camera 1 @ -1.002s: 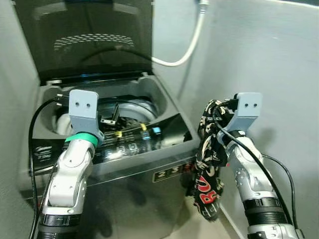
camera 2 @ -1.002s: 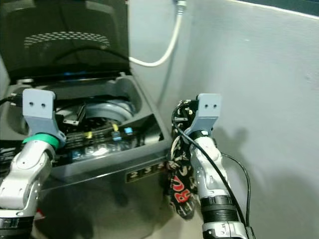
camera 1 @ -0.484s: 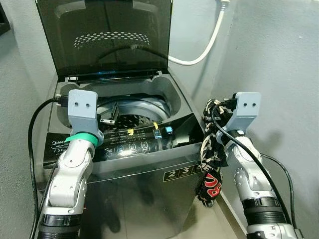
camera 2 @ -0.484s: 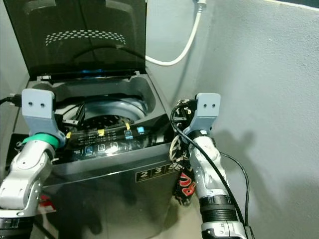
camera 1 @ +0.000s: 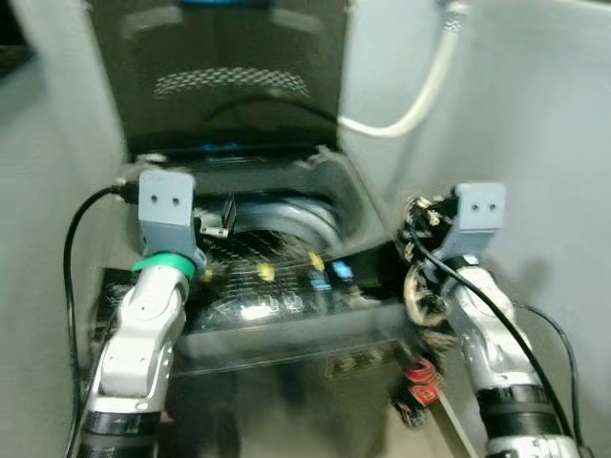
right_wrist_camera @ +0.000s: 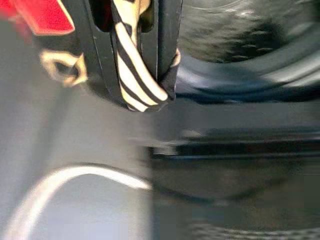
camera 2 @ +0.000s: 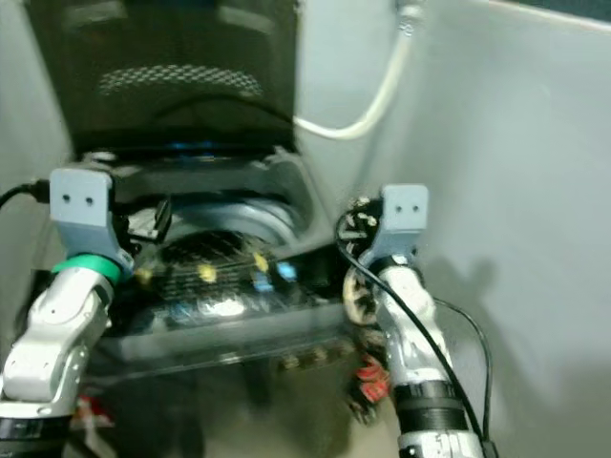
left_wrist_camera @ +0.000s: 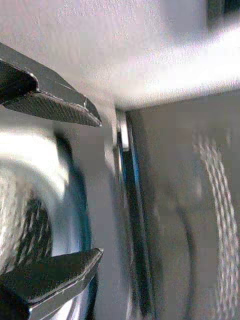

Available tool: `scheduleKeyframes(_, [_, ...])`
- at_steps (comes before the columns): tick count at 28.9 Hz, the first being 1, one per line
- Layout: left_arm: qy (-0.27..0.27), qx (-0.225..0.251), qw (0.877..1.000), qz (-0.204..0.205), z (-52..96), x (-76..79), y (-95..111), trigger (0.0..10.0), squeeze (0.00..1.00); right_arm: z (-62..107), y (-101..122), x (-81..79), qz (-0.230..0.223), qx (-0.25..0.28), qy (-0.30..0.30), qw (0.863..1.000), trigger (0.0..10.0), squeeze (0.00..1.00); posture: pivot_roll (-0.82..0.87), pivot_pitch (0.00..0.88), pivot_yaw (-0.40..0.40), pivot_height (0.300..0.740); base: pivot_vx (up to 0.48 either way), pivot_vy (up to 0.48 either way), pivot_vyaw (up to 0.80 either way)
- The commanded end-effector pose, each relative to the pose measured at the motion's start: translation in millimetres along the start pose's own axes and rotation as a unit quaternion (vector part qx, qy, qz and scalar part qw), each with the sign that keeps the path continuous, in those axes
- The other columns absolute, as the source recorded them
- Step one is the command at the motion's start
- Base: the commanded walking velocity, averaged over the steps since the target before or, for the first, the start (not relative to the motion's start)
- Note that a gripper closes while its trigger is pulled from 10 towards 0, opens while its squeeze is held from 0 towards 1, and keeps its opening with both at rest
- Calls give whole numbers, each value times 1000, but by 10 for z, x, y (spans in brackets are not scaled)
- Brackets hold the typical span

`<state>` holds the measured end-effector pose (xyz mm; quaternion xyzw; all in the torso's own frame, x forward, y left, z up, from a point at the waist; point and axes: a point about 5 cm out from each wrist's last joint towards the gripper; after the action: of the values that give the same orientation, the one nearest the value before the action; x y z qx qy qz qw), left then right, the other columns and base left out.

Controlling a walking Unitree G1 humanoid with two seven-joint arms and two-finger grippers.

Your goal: Clothes washing

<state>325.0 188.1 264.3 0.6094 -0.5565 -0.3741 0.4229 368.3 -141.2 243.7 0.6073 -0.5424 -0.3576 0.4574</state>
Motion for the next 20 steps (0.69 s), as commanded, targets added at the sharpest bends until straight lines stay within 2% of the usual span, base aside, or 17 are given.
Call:
scheduleKeyframes(1, [-22, -8, 1000, 4, 22, 136, -45, 10000, 0, 32, 14, 102, 1, 8, -15, 1000, 10000, 0, 7, 41, 16, 740, 334, 0, 0])
scheduleKeyframes(7, [-24, -9, 1000, 5, 21, 138, -48, 10000, 0, 37, 12, 116, -8, 9, -19, 1000, 10000, 0, 6, 42, 18, 740, 324, 0, 0])
scheduleKeyframes(20, [-33, -14, 999, 8, 39, 163, -68, 10000, 0, 57, 5, 126, -5, 9, -17, 1000, 10000, 0, 4, 44, 16, 740, 0, 0, 0])
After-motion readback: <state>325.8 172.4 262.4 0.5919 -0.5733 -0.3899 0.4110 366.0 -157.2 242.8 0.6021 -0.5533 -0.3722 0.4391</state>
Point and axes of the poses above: a point about 5 cm out from each wrist's last joint towards the gripper, its own z axis pointing back from the gripper into the wrist, its own y axis along the axis of the wrist's last joint, x = y × z, and after that the axes turned 5 degrees about z, right-handed
